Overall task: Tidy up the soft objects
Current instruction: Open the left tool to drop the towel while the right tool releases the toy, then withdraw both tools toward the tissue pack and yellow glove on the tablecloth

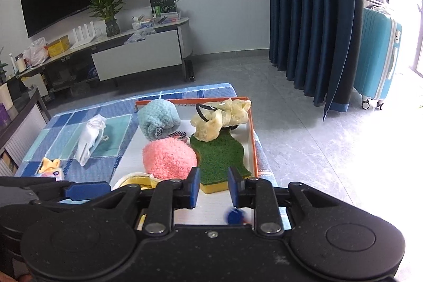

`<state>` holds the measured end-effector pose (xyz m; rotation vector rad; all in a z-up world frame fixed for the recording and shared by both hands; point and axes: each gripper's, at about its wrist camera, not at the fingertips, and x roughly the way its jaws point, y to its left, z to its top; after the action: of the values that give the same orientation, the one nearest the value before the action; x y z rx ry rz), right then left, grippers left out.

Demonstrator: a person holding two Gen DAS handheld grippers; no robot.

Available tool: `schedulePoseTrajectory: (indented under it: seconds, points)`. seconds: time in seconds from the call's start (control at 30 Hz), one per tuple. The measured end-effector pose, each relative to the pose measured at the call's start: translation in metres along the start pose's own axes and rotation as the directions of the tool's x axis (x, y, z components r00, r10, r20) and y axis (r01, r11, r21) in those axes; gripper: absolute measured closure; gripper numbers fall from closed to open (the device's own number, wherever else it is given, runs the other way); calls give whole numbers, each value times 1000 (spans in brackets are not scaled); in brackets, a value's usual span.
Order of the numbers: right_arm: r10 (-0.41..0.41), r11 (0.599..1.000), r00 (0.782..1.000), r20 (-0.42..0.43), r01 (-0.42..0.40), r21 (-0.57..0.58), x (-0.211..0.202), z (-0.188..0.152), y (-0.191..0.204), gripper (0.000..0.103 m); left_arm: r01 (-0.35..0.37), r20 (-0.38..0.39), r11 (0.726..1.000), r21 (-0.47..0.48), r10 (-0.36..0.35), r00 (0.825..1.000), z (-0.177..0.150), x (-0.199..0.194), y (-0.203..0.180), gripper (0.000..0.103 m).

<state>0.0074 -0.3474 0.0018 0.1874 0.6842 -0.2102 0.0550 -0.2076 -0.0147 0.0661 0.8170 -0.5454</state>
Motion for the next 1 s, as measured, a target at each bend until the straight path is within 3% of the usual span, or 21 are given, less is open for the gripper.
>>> schedulePoseTrajectory:
  seconds: [0.17, 0.4, 0.5, 0.67, 1.0]
  points:
    - [-8, 1000, 1000, 10, 8, 1, -6, 2, 3, 70, -12, 16, 1000, -20, 13, 1000, 2, -9, 5, 36]
    - [3, 1000, 1000, 20, -2, -22, -12, 2, 18, 64, -95, 32, 995, -24, 96, 995, 0, -24, 14, 19]
    - [-2, 1000, 1000, 29, 2, -29, -16, 2, 25, 54, -115, 38, 993, -40, 117, 992, -2, -32, 22, 16]
    - [16, 998, 999, 30, -14, -62, -20, 2, 40, 47, -148, 57, 987, -64, 152, 987, -5, -46, 36, 13]
    - [75, 991, 997, -4, -75, -110, -16, -5, 77, 46, -203, 67, 973, -114, 211, 975, -14, -63, 66, 12]
